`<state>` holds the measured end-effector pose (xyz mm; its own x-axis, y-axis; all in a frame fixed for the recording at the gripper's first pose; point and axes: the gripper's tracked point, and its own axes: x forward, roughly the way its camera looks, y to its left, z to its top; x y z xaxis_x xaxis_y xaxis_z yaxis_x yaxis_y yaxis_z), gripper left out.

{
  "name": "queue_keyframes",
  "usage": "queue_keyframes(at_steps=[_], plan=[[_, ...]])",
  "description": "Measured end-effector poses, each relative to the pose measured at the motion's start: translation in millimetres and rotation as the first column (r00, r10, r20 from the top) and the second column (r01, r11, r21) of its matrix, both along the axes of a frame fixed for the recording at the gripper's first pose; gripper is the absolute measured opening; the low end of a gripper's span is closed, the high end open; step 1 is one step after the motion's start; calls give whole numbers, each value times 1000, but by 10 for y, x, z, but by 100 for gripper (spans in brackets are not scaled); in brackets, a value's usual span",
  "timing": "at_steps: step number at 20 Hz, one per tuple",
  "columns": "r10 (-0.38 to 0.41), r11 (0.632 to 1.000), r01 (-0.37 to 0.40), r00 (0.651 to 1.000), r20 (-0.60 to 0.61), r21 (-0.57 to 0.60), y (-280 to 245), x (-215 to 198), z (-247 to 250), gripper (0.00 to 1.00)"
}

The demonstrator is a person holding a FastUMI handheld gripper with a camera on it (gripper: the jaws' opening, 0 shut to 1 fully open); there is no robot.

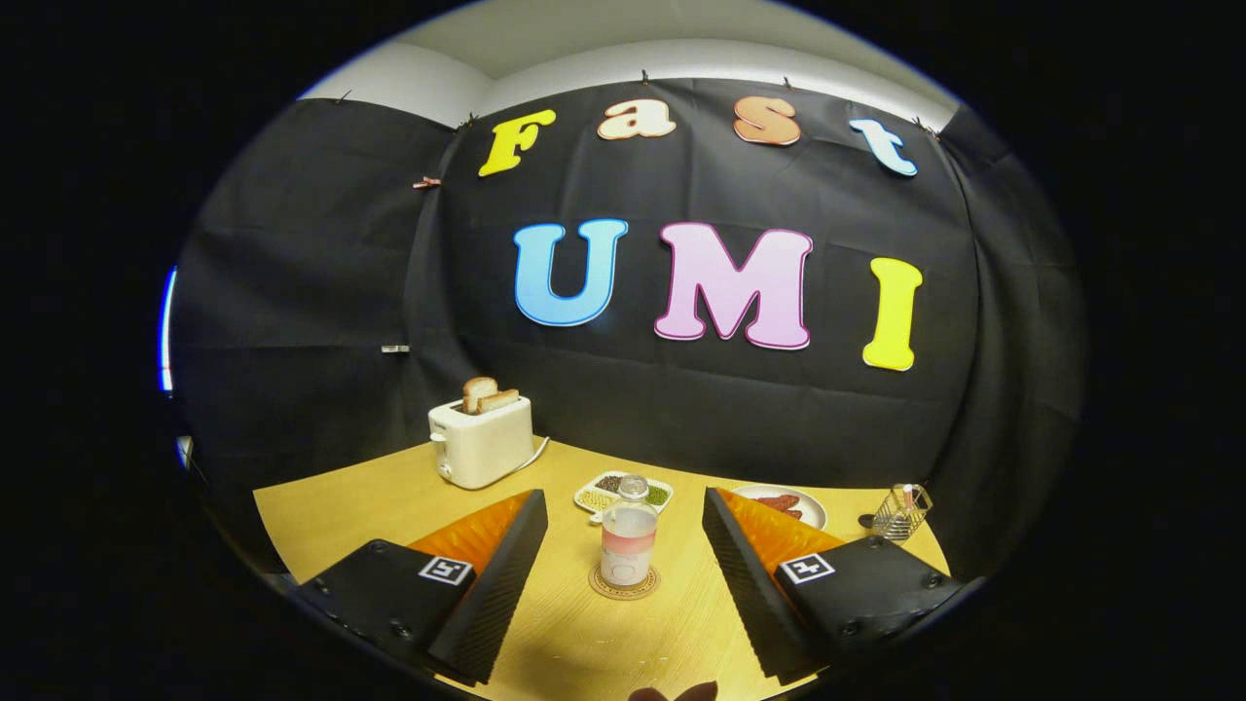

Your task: Take the bottle from table, then pour the juice into the cup, finally place the bottle on the coaster

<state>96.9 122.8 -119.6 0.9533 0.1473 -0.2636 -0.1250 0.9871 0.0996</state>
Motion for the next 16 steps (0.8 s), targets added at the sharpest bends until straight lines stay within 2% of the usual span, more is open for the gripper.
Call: queue_keyframes(at_steps=[9, 16], plan=[[-44, 999, 44, 997, 63, -6, -288, -372, 589, 97], [-64, 998, 65, 997, 32, -22, -519, -714, 555, 97]])
